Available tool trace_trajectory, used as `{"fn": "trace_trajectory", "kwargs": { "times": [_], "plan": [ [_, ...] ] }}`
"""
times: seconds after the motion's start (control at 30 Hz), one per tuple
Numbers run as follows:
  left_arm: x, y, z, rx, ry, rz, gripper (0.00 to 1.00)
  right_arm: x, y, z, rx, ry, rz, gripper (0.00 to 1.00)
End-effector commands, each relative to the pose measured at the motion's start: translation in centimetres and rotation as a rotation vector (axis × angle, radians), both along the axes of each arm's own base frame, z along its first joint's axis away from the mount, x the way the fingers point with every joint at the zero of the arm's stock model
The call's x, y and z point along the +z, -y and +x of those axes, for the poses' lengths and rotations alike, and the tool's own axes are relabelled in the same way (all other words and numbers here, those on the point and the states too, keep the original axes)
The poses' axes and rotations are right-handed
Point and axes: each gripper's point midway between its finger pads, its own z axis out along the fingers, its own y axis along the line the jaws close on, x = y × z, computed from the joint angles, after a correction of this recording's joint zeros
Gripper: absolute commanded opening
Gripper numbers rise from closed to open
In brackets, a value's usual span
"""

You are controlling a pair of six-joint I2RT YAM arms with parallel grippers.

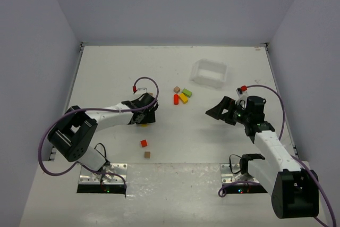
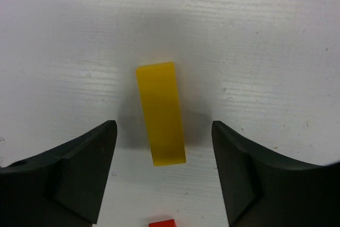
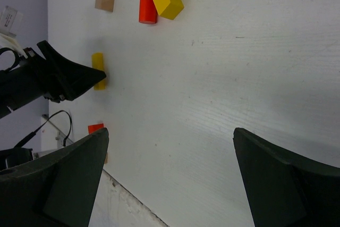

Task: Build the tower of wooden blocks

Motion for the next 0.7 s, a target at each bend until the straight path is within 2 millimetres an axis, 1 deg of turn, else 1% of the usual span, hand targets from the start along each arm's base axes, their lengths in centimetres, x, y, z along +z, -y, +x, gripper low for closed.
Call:
{"fn": "trace_trajectory", "kwargs": {
  "times": [0.0,0.03,0.07,0.17,0.23,0.27,0.3,0.33,0.4,0.47,0.5,0.53,0.57,0.63,0.67],
  "plan": [
    [3.5,1.7,1.7,-0.029,0.103,-0.078,0.86,0.9,0.0,0.7,0.006,0.036,-0.006,0.99],
    [4.6,2.0,2.0,-0.039,0.130,-0.096,0.98,1.0,0.0,0.7,0.008,0.038,-0.006,0.99],
    [5.6,2.2,2.3,-0.046,0.155,-0.112,1.00,1.0,0.0,0.7,0.010,0.042,-0.006,0.99],
    [8.6,2.5,2.8,-0.053,0.230,-0.158,1.00,0.9,-0.1,0.6,0.020,0.056,-0.007,0.99],
    [10.8,2.2,2.9,-0.044,0.297,-0.182,1.00,1.2,-0.1,0.9,0.038,0.140,-0.068,0.99],
    [11.7,2.1,2.8,-0.042,0.320,-0.196,1.00,1.3,-0.1,1.0,0.040,0.153,-0.077,0.99],
    [12.6,1.7,2.8,-0.030,0.350,-0.207,1.00,1.0,-0.2,1.6,0.017,0.192,-0.187,0.99],
    [13.3,1.4,2.6,-0.022,0.372,-0.215,1.00,1.2,-1.0,1.4,0.048,0.233,-0.254,0.99],
    [14.2,1.0,2.3,-0.013,0.402,-0.234,1.00,1.7,-1.3,2.1,0.050,0.307,-0.373,0.99],
    [14.6,0.6,2.0,0.004,0.430,-0.254,1.00,2.2,-2.7,2.4,0.099,0.337,-0.394,0.99],
    [14.4,0.3,1.8,0.018,0.433,-0.258,1.00,2.2,-3.1,2.6,0.111,0.330,-0.397,0.99],
    [13.8,0.0,1.4,0.030,0.430,-0.259,1.00,2.0,-3.3,3.4,0.129,0.322,-0.430,0.99],
    [13.7,-0.2,1.4,0.045,0.431,-0.264,1.00,1.9,-3.3,3.5,0.134,0.327,-0.454,0.99],
    [12.3,-0.9,0.8,0.083,0.412,-0.257,1.00,0.8,-4.3,4.9,0.169,0.308,-0.535,0.99],
    [12.0,-1.0,0.6,0.093,0.408,-0.258,1.00,0.5,-4.4,5.5,0.173,0.308,-0.575,0.99]
  ]
}}
